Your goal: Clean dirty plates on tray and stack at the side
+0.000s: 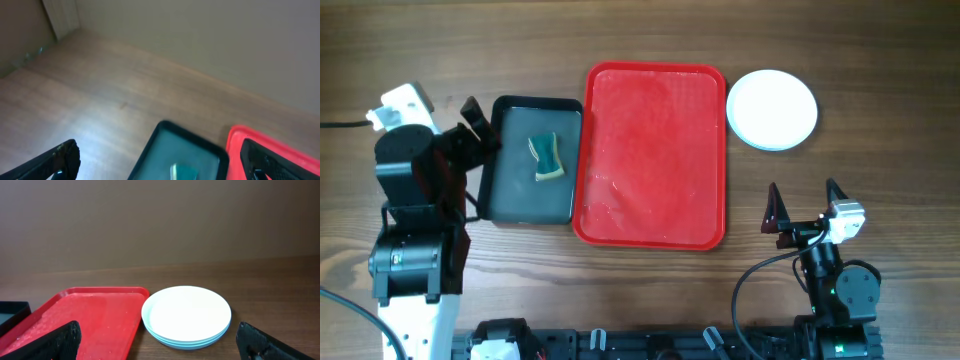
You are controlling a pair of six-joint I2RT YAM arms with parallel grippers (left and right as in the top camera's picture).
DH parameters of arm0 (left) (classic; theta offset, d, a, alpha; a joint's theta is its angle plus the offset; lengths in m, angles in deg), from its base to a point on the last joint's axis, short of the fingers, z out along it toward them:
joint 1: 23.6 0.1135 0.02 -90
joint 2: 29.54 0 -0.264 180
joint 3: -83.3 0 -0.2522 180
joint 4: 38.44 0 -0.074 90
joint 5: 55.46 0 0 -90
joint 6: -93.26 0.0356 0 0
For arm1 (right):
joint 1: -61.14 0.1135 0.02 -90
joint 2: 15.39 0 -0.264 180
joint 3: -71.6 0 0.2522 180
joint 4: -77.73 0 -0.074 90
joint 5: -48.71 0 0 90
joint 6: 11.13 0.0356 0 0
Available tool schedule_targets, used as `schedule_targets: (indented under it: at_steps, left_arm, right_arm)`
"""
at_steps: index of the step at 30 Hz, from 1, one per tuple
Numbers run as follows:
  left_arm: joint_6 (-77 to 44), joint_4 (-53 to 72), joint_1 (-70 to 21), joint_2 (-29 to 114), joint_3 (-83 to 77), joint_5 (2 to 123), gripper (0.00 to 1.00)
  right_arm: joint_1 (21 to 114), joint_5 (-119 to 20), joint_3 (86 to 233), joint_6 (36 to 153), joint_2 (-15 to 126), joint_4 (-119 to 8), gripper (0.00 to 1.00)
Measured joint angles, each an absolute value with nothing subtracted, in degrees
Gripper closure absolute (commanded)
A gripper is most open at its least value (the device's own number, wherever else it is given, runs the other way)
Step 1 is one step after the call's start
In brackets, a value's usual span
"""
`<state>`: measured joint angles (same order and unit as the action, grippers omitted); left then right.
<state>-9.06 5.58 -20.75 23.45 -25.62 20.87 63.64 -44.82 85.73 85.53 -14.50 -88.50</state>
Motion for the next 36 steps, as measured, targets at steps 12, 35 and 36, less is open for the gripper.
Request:
schedule_targets:
  at_steps: [12,35,36]
  left_arm:
    - [-9.1,26.2,-20.8,8.3,-25.7,20.9,0.00]
    - [-10.9,26.5,-28.8,-17.2,-25.8,21.7,0.00]
    - [-11.1,26.5,-28.8,-17.8,-25.8,21.8,0.00]
  right_arm:
    - [63.6,-44.8,85.7,85.5,-14.5,-88.5,0.00]
    - [63.7,-44.8,85.7,85.5,-14.5,-88.5,0.00]
    - [63.7,-44.8,85.7,85.5,-14.5,-88.5,0.00]
